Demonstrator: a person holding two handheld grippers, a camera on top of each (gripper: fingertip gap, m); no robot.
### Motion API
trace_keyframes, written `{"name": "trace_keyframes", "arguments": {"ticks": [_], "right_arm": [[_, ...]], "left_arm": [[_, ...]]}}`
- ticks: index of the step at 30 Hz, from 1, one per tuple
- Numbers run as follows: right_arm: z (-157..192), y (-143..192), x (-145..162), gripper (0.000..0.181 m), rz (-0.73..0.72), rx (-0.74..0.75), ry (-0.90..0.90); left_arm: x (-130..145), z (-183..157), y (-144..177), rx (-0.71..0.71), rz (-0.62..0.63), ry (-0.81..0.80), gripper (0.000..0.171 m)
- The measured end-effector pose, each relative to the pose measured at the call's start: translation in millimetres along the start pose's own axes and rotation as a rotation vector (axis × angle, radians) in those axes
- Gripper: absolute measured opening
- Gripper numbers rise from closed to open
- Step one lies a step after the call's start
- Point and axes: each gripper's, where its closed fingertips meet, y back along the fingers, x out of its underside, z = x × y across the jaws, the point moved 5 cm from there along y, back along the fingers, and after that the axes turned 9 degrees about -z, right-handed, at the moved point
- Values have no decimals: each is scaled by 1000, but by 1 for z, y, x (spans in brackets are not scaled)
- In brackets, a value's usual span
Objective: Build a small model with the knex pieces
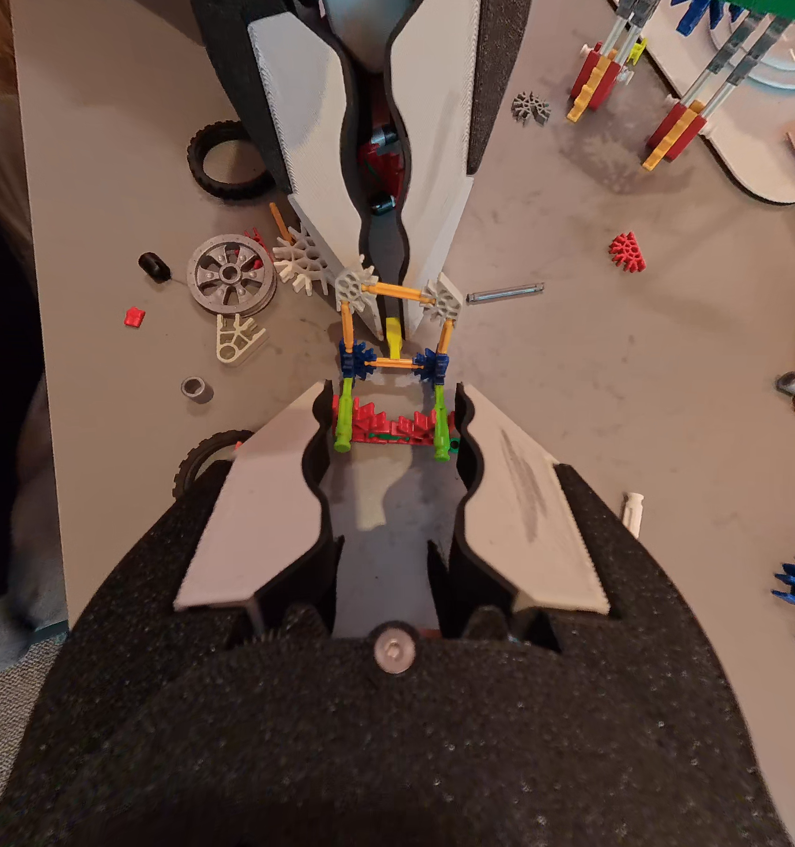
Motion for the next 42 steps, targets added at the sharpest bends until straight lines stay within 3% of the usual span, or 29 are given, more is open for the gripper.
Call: {"name": "trace_keyframes", "arguments": {"ticks": [14, 17, 23, 31, 42], "right_arm": [[-2, 0, 1, 53, 10, 11, 40], [-3, 3, 0, 67, 2, 7, 33], [-8, 22, -15, 35, -86, 46, 24], [-13, 15, -15, 7, -16, 72, 54], [-16, -1, -7, 10, 90, -36, 154]], "left_arm": [[1, 3, -2, 16, 0, 3, 4], [2, 4, -2, 12, 0, 4, 4], [1, 3, 0, 15, -12, 13, 4], [0, 7, -4, 5, -6, 24, 4], [1, 9, -5, -16, -7, 65, 4]]}}
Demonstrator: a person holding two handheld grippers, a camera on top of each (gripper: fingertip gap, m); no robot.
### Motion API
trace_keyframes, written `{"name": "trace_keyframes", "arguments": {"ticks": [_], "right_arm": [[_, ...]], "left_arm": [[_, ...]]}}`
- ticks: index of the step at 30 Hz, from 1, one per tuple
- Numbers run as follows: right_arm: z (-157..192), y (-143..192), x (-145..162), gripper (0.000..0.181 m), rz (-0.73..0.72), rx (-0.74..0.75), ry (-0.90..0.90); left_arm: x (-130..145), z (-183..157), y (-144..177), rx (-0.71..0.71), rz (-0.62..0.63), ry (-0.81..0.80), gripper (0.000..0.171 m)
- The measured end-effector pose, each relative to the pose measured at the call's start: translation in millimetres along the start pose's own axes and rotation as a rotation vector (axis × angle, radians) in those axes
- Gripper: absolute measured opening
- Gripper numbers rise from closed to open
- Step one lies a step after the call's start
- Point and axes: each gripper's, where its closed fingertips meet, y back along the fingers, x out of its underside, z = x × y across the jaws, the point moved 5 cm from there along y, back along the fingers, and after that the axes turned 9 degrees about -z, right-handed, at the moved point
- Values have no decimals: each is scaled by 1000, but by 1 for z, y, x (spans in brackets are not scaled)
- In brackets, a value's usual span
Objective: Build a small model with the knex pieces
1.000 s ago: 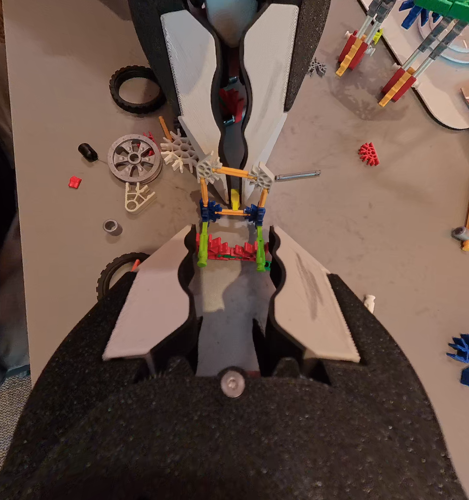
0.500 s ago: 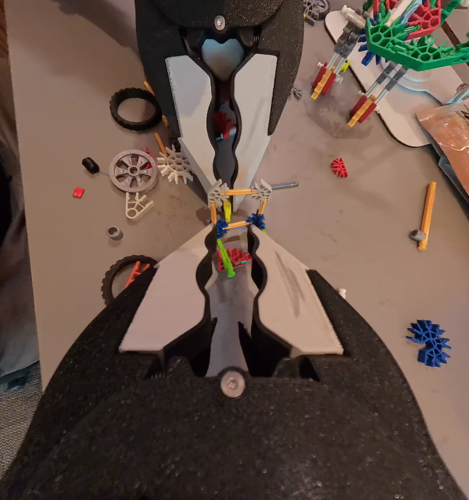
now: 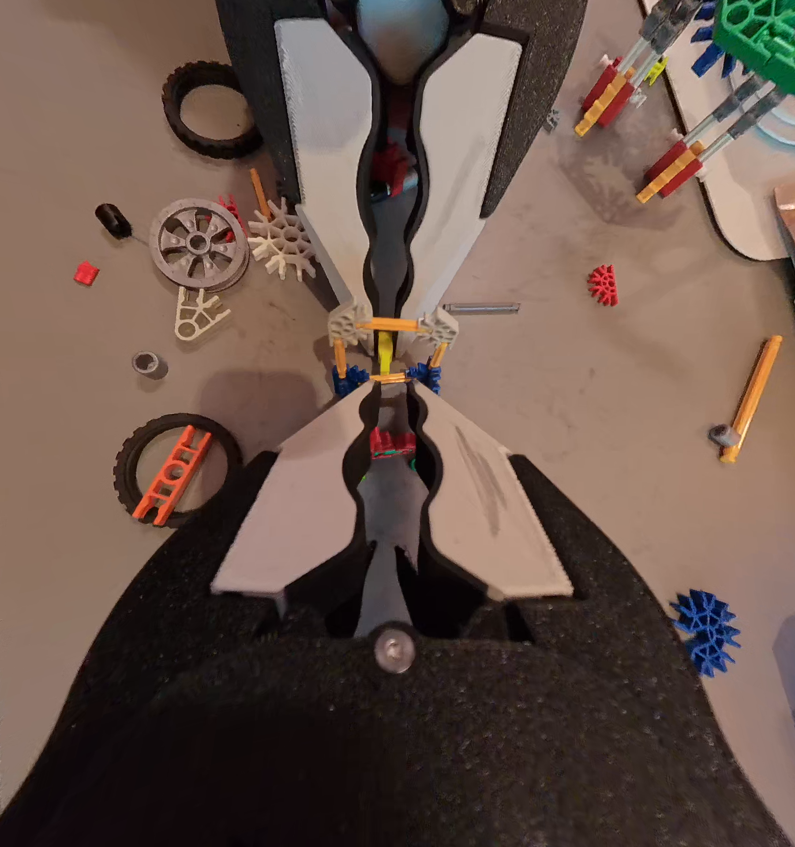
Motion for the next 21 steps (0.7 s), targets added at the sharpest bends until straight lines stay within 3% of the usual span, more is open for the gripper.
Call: {"name": "trace_keyframes", "arguments": {"ticks": [21], "right_arm": [[5, -3, 2, 9, -85, 21, -41]], "left_arm": [[0, -1, -4, -14, 2, -17, 3]]}}
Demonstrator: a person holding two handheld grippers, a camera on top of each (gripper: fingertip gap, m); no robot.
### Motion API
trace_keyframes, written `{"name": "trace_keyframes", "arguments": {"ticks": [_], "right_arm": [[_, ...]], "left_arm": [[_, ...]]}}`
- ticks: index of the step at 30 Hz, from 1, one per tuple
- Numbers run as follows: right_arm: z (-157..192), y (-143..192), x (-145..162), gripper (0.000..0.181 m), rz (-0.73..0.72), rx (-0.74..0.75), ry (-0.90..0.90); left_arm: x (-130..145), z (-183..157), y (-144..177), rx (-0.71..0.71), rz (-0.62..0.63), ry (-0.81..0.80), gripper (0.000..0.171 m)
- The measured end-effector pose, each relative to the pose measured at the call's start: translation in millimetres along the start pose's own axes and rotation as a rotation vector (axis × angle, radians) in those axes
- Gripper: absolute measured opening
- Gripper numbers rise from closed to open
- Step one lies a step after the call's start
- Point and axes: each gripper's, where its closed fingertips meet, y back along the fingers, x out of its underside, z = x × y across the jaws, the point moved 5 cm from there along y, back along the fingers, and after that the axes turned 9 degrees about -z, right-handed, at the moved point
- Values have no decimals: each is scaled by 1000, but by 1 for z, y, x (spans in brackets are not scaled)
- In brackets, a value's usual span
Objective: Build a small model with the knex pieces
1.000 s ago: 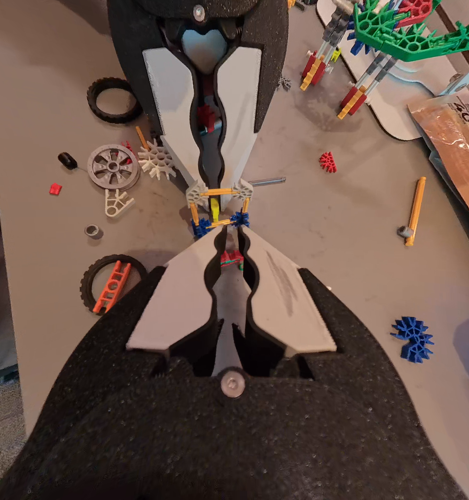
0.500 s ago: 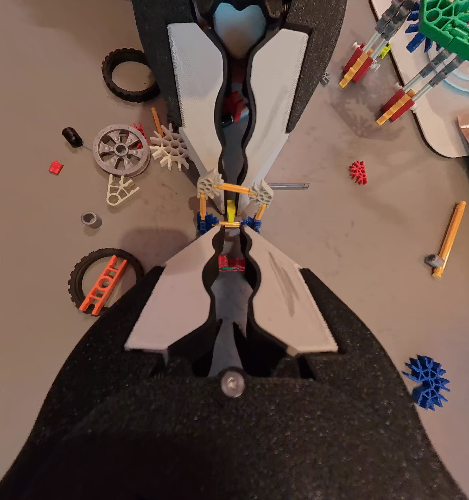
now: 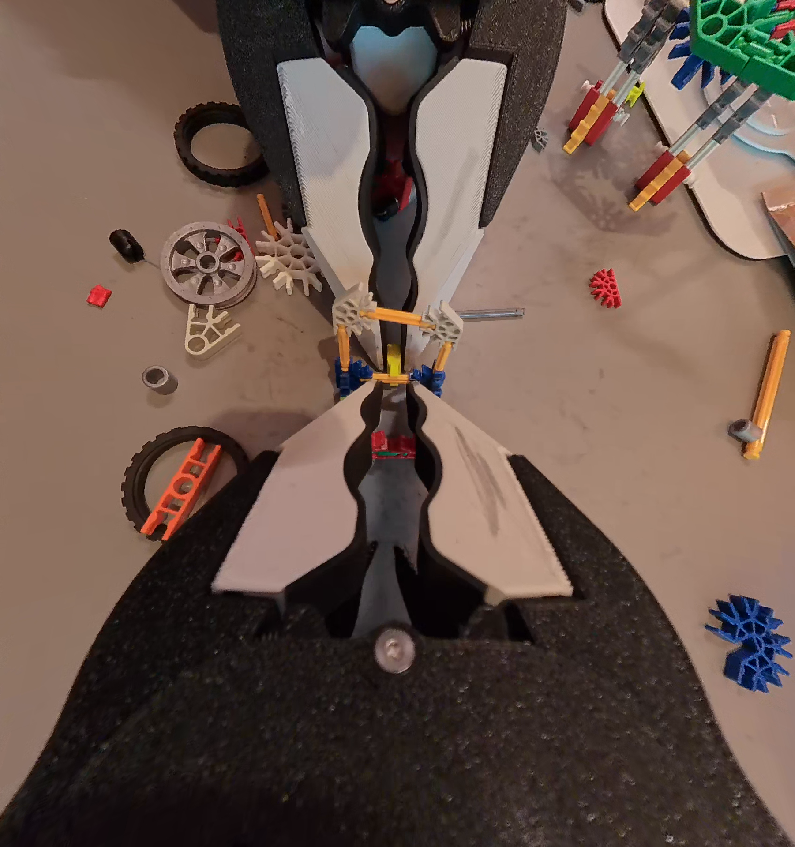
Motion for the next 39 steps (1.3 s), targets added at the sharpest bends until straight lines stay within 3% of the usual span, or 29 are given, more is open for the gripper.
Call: {"name": "trace_keyframes", "arguments": {"ticks": [20, 39], "right_arm": [[-1, -4, -2, 0, 24, -27, 12], [-2, -7, -4, 0, 34, -50, 68]], "left_arm": [[-3, 0, 0, -23, 67, -84, 0], [-3, 2, -2, 0, 36, 6, 0]]}}
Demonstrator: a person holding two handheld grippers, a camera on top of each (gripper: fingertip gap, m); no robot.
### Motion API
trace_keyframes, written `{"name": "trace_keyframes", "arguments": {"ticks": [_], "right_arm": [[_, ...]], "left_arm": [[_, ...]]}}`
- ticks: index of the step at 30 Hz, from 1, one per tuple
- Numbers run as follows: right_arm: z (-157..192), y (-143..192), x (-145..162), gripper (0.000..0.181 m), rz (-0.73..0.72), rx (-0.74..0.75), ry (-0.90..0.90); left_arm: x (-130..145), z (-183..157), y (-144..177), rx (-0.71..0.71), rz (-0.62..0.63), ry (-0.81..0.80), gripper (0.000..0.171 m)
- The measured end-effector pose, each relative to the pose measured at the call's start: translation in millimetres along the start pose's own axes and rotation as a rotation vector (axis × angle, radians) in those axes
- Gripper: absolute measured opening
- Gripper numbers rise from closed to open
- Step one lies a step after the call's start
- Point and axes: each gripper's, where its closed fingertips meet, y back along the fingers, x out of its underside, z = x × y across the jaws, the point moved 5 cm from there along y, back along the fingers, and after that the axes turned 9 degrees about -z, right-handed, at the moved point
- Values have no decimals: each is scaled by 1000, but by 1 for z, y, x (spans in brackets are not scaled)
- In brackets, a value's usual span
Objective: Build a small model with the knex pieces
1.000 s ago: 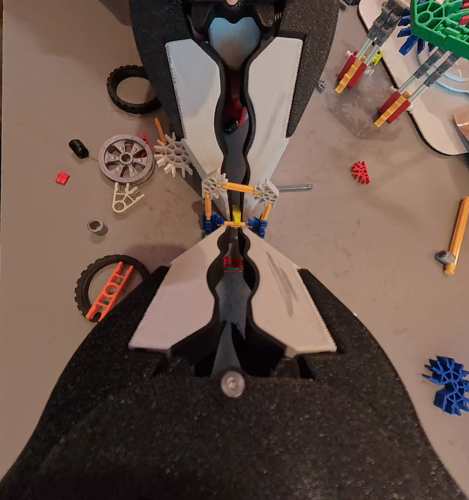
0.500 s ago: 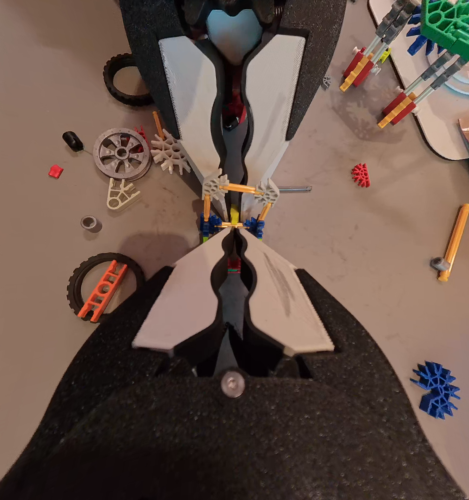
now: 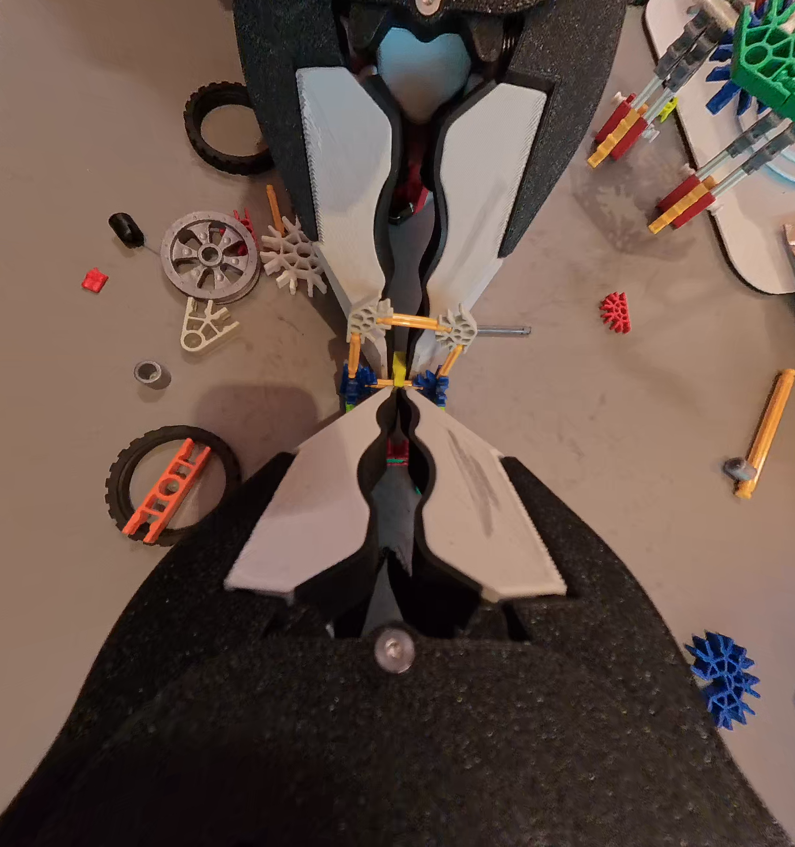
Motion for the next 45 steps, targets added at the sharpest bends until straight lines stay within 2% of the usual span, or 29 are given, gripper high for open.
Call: {"name": "trace_keyframes", "arguments": {"ticks": [6, 8, 11, 13, 14, 17, 21, 25, 33, 36, 42, 45], "right_arm": [[-2, 0, 0, 0, 16, 31, -4], [-2, 5, -1, 13, 7, 47, -19], [-7, 26, -16, 13, -92, 92, -50], [-14, 45, -23, 25, -151, 155, -72], [-17, 52, -23, 37, -168, 181, -88], [-21, 54, -19, 66, -173, 222, -132], [-23, 48, -38, 77, -318, 196, -204], [-28, 53, -62, 57, -450, 162, -239], [-37, 57, -96, 53, -561, 108, -293], [-44, 58, -106, 53, -600, 95, -351], [-64, 66, -124, 53, -712, 24, -510], [-76, 67, -126, 53, -734, 19, -575]], "left_arm": [[3, 1, 1, -6, 4, -2, 2], [4, 3, 3, -39, -5, -21, 4], [-1, 9, 12, -99, -46, -25, 3], [-4, 16, 21, -155, -85, -14, 4], [-6, 19, 26, -179, -115, -8, 4], [-13, 21, 38, -205, -199, 30, 4], [-35, 21, 55, -193, -388, 142, 4], [-45, 18, 72, -173, -508, 190, 4], [-51, 18, 101, -175, -666, 253, 4], [-53, 23, 114, -240, -710, 248, 7], [-44, 32, 148, -426, -730, 216, 28], [-31, 39, 167, -583, -666, 158, 30]]}}
